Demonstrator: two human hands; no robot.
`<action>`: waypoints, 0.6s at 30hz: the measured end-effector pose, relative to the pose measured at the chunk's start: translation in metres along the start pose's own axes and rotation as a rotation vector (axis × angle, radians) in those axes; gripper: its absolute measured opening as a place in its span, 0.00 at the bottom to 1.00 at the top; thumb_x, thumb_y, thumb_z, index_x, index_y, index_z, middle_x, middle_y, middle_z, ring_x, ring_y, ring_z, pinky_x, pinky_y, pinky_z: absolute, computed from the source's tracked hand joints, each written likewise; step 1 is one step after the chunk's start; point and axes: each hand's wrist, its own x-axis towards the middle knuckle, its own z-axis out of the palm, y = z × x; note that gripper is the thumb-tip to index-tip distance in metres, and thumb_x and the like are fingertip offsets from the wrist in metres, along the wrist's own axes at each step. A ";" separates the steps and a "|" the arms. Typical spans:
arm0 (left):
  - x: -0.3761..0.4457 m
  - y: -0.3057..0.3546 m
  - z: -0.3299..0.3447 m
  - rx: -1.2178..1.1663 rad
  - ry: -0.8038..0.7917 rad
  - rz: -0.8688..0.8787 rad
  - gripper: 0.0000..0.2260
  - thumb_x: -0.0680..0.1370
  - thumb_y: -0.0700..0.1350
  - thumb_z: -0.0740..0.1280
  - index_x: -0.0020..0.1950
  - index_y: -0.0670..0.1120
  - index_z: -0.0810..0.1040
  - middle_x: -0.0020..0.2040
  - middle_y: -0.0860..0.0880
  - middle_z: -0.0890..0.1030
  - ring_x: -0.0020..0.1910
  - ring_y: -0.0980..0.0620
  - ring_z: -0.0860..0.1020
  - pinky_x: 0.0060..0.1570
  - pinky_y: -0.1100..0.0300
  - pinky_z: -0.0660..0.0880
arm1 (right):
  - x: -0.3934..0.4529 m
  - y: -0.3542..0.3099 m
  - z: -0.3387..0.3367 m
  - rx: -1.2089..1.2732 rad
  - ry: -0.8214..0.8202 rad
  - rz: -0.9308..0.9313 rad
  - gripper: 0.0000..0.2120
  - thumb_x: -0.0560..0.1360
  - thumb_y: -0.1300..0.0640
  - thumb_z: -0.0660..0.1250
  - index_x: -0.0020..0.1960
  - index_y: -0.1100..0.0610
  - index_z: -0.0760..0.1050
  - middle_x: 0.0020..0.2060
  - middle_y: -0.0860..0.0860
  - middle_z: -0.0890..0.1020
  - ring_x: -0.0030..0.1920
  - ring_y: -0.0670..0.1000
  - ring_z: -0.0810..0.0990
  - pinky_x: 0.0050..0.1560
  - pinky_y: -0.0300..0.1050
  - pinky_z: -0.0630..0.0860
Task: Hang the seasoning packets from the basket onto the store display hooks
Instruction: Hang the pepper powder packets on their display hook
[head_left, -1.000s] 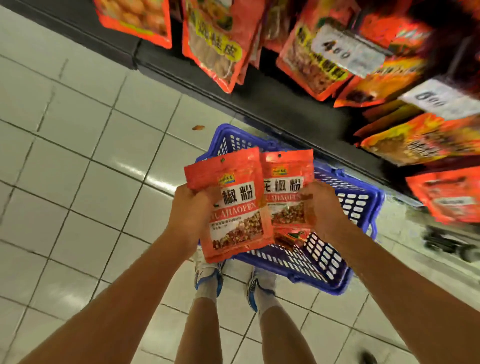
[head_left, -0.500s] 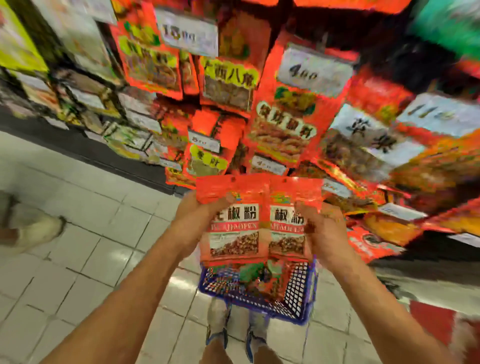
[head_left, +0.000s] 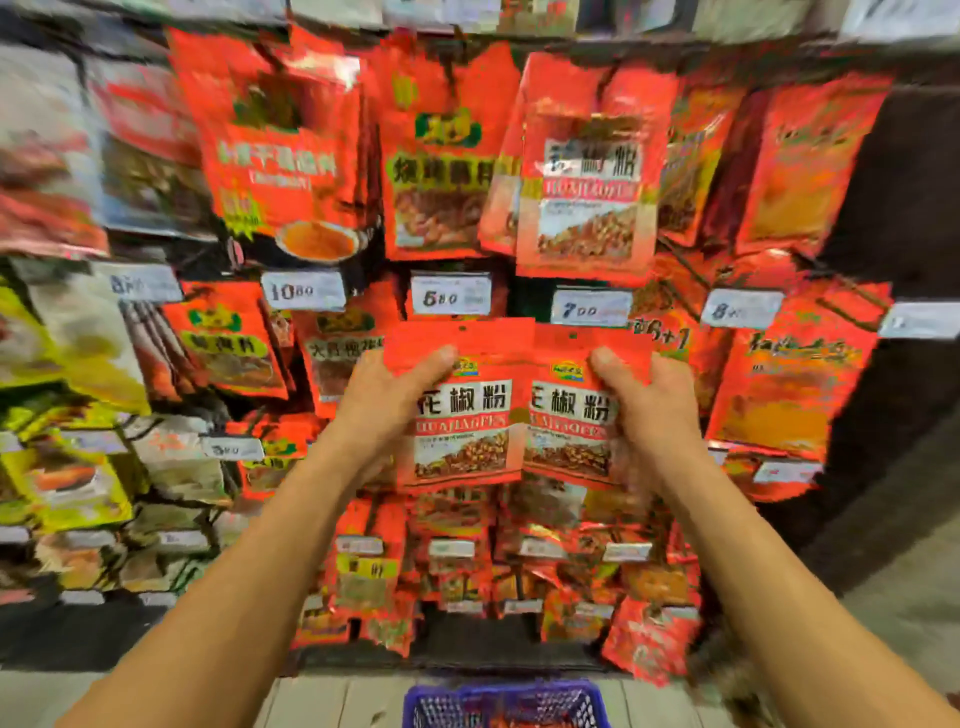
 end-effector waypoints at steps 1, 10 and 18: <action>0.006 0.016 0.006 -0.019 0.000 0.019 0.03 0.76 0.48 0.74 0.45 0.49 0.86 0.45 0.48 0.88 0.43 0.50 0.85 0.48 0.47 0.83 | 0.009 -0.015 -0.005 -0.010 0.022 -0.044 0.08 0.67 0.43 0.72 0.41 0.45 0.85 0.38 0.46 0.86 0.40 0.49 0.83 0.45 0.51 0.83; 0.044 0.120 0.059 -0.058 -0.016 0.210 0.02 0.78 0.44 0.73 0.49 0.47 0.83 0.44 0.47 0.88 0.42 0.50 0.86 0.43 0.53 0.83 | 0.077 -0.126 -0.024 0.070 0.092 -0.274 0.09 0.75 0.48 0.72 0.37 0.42 0.85 0.33 0.41 0.86 0.35 0.41 0.81 0.38 0.43 0.80; 0.060 0.153 0.078 -0.087 0.054 0.230 0.05 0.78 0.48 0.73 0.50 0.47 0.82 0.43 0.48 0.88 0.43 0.48 0.87 0.43 0.52 0.82 | 0.133 -0.163 -0.007 0.033 0.085 -0.207 0.14 0.74 0.49 0.73 0.33 0.53 0.79 0.32 0.47 0.85 0.37 0.51 0.85 0.45 0.55 0.82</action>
